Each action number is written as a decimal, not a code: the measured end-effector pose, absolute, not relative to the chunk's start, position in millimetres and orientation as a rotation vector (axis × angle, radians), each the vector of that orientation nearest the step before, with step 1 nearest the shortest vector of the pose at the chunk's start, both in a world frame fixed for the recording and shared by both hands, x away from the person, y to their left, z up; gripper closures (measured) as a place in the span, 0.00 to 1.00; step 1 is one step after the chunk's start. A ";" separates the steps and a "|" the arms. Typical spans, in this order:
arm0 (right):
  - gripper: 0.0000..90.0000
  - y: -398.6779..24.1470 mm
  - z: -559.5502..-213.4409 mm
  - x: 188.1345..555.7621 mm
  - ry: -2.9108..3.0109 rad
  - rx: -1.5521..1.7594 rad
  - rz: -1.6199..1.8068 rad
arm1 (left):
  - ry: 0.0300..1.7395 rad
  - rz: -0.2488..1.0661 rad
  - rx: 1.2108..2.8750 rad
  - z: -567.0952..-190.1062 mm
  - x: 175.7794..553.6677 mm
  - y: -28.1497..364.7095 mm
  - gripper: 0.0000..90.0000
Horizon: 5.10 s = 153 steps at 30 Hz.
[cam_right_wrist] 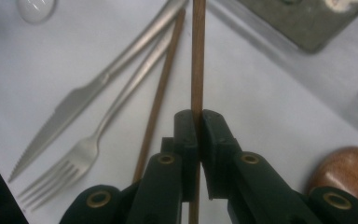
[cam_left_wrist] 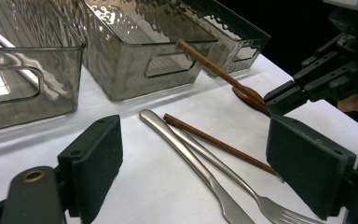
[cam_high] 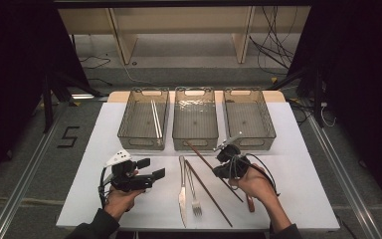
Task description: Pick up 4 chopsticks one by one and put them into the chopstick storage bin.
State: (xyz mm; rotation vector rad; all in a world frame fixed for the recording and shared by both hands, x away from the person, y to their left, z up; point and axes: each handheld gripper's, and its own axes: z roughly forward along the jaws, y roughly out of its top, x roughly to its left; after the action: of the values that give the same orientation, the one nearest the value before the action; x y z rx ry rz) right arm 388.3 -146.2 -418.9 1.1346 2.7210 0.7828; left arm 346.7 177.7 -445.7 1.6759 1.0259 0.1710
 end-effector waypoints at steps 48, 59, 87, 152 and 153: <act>0.95 -110.3 -404.4 363.7 2.570 0.976 1.361 | 1.053 -0.169 1.520 -424.6 377.0 131.1 0.57; 0.95 -108.0 -405.0 361.8 2.562 0.959 1.392 | 1.039 -0.207 1.506 -425.7 377.1 130.4 0.74; 0.38 -129.5 -405.6 368.2 2.635 1.007 1.258 | 1.081 -0.060 1.351 -387.7 400.8 208.9 0.93; 0.29 -134.8 -404.3 369.2 2.630 0.976 1.151 | 1.348 0.199 1.459 -381.9 503.7 229.4 0.92; 0.29 -134.8 -404.3 369.2 2.631 0.975 1.151 | 1.348 0.198 1.461 -382.4 503.6 228.7 0.92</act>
State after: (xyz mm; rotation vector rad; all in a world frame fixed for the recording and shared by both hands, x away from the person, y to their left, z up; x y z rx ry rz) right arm 369.2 -134.8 -404.3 0.9751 2.6306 1.1506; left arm 503.6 228.7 -382.4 1.4611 1.3478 0.1978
